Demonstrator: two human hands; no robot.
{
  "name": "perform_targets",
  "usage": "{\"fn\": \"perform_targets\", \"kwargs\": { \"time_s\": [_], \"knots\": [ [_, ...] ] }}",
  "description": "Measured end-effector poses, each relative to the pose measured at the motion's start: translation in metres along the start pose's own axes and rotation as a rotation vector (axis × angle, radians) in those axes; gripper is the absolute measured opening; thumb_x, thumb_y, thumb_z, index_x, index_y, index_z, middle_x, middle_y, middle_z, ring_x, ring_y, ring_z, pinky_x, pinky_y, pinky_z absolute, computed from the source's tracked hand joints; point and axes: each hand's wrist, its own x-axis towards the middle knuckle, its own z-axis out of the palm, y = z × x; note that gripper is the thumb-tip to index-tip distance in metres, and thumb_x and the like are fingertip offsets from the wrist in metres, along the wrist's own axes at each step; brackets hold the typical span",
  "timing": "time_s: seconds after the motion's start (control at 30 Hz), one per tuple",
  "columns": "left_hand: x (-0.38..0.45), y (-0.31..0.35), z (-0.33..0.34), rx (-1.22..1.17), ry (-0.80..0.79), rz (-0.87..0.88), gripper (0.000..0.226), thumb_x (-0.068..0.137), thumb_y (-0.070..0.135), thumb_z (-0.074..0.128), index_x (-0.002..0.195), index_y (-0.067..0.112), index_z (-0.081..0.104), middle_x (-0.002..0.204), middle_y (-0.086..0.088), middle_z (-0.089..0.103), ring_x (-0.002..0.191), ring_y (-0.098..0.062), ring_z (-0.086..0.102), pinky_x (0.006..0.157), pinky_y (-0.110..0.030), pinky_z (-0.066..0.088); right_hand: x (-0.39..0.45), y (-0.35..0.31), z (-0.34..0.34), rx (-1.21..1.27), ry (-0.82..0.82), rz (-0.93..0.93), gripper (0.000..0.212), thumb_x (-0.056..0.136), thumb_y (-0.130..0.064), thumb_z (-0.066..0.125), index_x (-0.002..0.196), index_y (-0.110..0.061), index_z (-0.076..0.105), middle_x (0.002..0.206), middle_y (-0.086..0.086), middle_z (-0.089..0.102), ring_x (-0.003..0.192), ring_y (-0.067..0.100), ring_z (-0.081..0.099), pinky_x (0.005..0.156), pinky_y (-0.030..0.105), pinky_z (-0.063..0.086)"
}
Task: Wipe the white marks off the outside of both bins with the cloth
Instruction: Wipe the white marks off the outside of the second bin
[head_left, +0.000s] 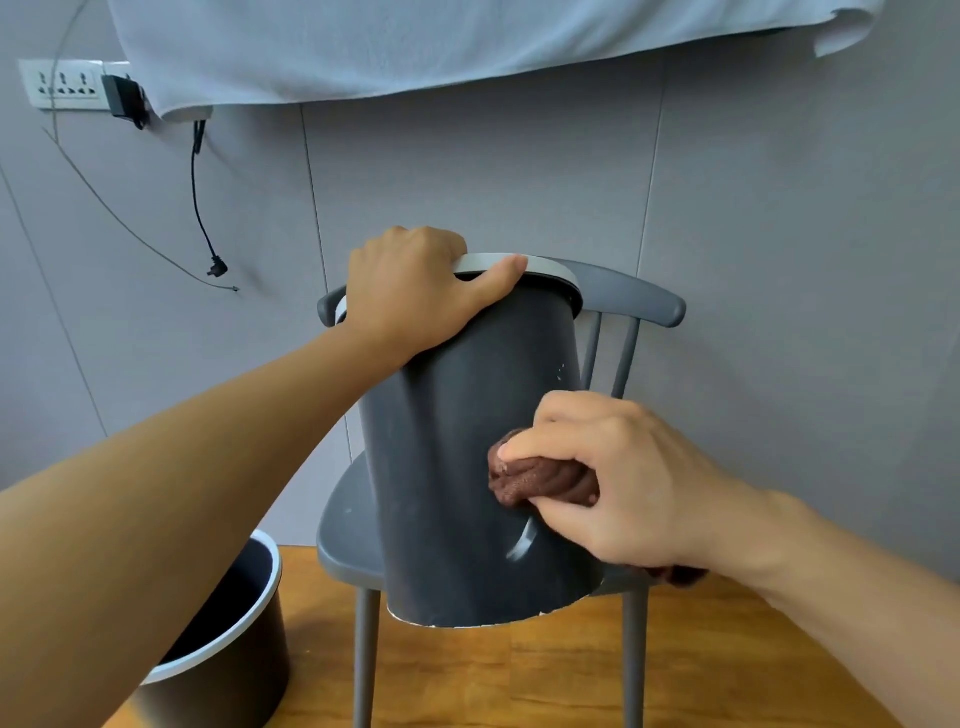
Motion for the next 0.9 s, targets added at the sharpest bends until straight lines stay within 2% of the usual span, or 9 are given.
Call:
{"fn": "perform_targets", "kwargs": {
  "time_s": [0.1,0.23,0.37,0.5,0.57,0.63,0.7,0.77,0.9],
  "knots": [
    [0.001,0.006,-0.001,0.009,-0.002,0.014,0.074,0.082,0.077,0.052,0.057,0.014,0.022,0.047,0.000,0.021,0.049,-0.025,0.025,0.052,-0.034,0.024,0.008,0.002,-0.012,0.026,0.071,0.012,0.027,0.084,-0.025,0.076,0.108,-0.038,0.078,0.092,-0.016,0.060,0.084,0.008,0.064,0.070,0.025,0.053],
    [0.003,0.010,0.002,0.017,0.001,0.057,0.074,0.083,0.078,0.051,0.056,0.016,0.020,0.046,0.002,0.019,0.046,-0.021,0.021,0.050,-0.033,0.021,0.032,0.009,-0.018,-0.022,0.243,0.089,0.031,0.087,-0.023,0.079,0.117,-0.027,0.076,0.096,-0.006,0.062,0.087,0.011,0.063,0.077,0.036,0.055],
    [0.005,0.001,0.004,0.023,-0.008,0.001,0.074,0.081,0.078,0.050,0.057,0.015,0.020,0.047,0.001,0.019,0.047,-0.022,0.023,0.051,-0.033,0.020,0.011,0.004,0.000,0.048,0.101,0.052,0.029,0.086,-0.022,0.078,0.114,-0.030,0.076,0.096,-0.011,0.061,0.086,0.011,0.063,0.073,0.034,0.054],
    [0.003,-0.005,0.003,-0.003,-0.005,-0.020,0.073,0.081,0.077,0.050,0.056,0.014,0.022,0.047,0.000,0.021,0.048,-0.022,0.026,0.052,-0.034,0.023,-0.016,-0.011,0.014,0.039,-0.064,0.000,0.024,0.086,-0.033,0.069,0.109,-0.037,0.073,0.090,-0.018,0.056,0.085,0.005,0.058,0.071,0.018,0.048],
    [0.002,-0.002,0.002,-0.003,-0.006,-0.019,0.073,0.081,0.077,0.051,0.056,0.014,0.023,0.046,0.000,0.021,0.048,-0.023,0.025,0.053,-0.034,0.024,-0.009,-0.009,0.007,0.042,-0.004,0.008,0.024,0.087,-0.032,0.071,0.110,-0.038,0.074,0.093,-0.019,0.059,0.086,0.004,0.061,0.073,0.017,0.049],
    [0.002,-0.001,0.001,-0.013,-0.007,-0.015,0.073,0.081,0.077,0.051,0.056,0.014,0.022,0.047,0.001,0.020,0.048,-0.023,0.024,0.053,-0.035,0.025,0.006,-0.002,-0.004,0.050,0.143,0.040,0.027,0.088,-0.027,0.075,0.113,-0.036,0.075,0.097,-0.016,0.063,0.089,0.005,0.064,0.076,0.018,0.051],
    [0.002,0.000,0.001,-0.021,-0.001,0.008,0.073,0.081,0.077,0.051,0.056,0.016,0.020,0.047,0.002,0.018,0.048,-0.021,0.020,0.053,-0.035,0.024,0.020,0.005,-0.010,0.033,0.226,0.088,0.028,0.089,-0.023,0.077,0.115,-0.032,0.076,0.099,-0.012,0.064,0.090,0.008,0.065,0.079,0.027,0.054],
    [0.003,0.000,0.001,-0.017,-0.002,0.014,0.074,0.082,0.077,0.051,0.057,0.016,0.019,0.048,0.002,0.017,0.048,-0.021,0.020,0.052,-0.034,0.022,0.023,0.007,-0.007,0.045,0.221,0.119,0.028,0.089,-0.020,0.077,0.116,-0.028,0.077,0.098,-0.009,0.065,0.090,0.010,0.065,0.079,0.032,0.055],
    [0.004,-0.008,0.002,0.008,-0.006,-0.040,0.074,0.080,0.078,0.050,0.057,0.014,0.022,0.048,-0.001,0.021,0.049,-0.023,0.025,0.051,-0.035,0.020,-0.006,-0.004,0.014,0.085,0.045,0.050,0.024,0.088,-0.025,0.074,0.110,-0.035,0.074,0.094,-0.017,0.062,0.087,0.005,0.064,0.074,0.020,0.052]
  ]
}}
